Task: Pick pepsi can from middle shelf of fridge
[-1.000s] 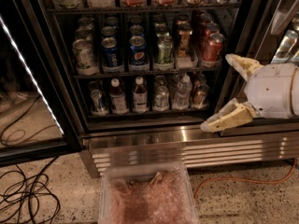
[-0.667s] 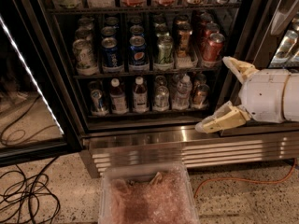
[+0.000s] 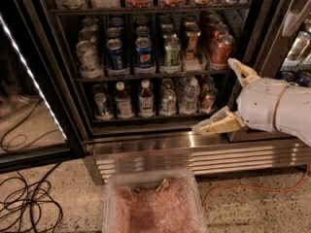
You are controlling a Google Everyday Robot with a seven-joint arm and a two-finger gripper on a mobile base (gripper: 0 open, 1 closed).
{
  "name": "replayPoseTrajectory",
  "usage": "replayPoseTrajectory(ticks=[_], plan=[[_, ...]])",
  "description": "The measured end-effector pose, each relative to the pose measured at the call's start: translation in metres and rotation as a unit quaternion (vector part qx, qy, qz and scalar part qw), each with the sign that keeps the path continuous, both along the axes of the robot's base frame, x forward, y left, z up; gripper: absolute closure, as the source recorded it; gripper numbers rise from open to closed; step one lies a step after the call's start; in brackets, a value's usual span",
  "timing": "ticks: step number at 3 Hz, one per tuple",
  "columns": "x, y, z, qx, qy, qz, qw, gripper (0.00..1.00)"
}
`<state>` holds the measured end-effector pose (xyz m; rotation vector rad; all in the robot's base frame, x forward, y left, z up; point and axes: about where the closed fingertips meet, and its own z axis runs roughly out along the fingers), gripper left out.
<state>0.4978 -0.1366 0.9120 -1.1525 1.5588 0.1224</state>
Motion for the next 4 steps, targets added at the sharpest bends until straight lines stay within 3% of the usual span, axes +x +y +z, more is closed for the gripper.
replayPoseTrajectory(ticks=[1, 2, 4], plan=[[0.0, 0.0, 0.0, 0.0, 0.0, 0.0, 1.0, 0.0], [0.004, 0.008, -0.013, 0.029, -0.006, -0.014, 0.9995, 0.0], [0.032, 0.039, -0.068, 0.099, -0.027, -0.052, 0.9934, 0.0]])
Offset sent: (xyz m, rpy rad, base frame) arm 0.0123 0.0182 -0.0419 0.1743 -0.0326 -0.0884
